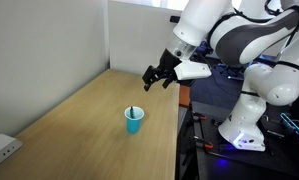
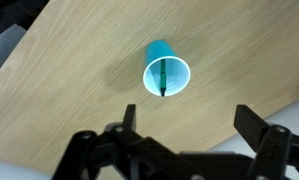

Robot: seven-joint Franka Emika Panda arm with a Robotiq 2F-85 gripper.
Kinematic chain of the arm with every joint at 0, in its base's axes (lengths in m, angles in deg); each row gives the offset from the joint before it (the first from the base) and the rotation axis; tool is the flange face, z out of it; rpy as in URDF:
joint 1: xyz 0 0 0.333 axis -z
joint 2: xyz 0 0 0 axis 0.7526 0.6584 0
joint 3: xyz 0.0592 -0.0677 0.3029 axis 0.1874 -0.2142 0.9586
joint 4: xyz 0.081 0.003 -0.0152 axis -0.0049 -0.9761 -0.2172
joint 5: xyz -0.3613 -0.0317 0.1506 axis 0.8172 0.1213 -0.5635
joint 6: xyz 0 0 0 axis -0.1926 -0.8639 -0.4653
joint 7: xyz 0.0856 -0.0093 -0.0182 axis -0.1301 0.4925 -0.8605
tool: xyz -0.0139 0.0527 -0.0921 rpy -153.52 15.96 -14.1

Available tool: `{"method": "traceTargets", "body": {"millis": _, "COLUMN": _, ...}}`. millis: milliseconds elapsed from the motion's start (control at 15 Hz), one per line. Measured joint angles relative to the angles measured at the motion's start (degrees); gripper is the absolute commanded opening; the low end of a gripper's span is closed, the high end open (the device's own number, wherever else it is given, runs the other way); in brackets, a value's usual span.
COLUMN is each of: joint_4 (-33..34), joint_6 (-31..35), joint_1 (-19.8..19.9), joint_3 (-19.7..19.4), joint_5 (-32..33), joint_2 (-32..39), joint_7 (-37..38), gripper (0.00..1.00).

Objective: Pick up the pen from the cup and put it on table

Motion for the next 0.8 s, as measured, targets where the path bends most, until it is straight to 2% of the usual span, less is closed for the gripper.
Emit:
{"method": "traceTargets", "body": {"millis": 333, "joint_4": 1.30, "joint_6": 0.93, "joint_1": 0.70, "joint_3": -0.12, "joint_5": 7.63, "joint_2": 4.27, "joint_7": 9.29, "gripper": 1.00}}
{"method": "traceTargets", "body": {"millis": 800, "joint_4": 2.17, "joint_6": 1.63, "joint_1": 0.40, "joint_3": -0.80, "joint_5": 8.10, "joint_2": 6.66, "joint_7": 9.82, "gripper": 1.00}}
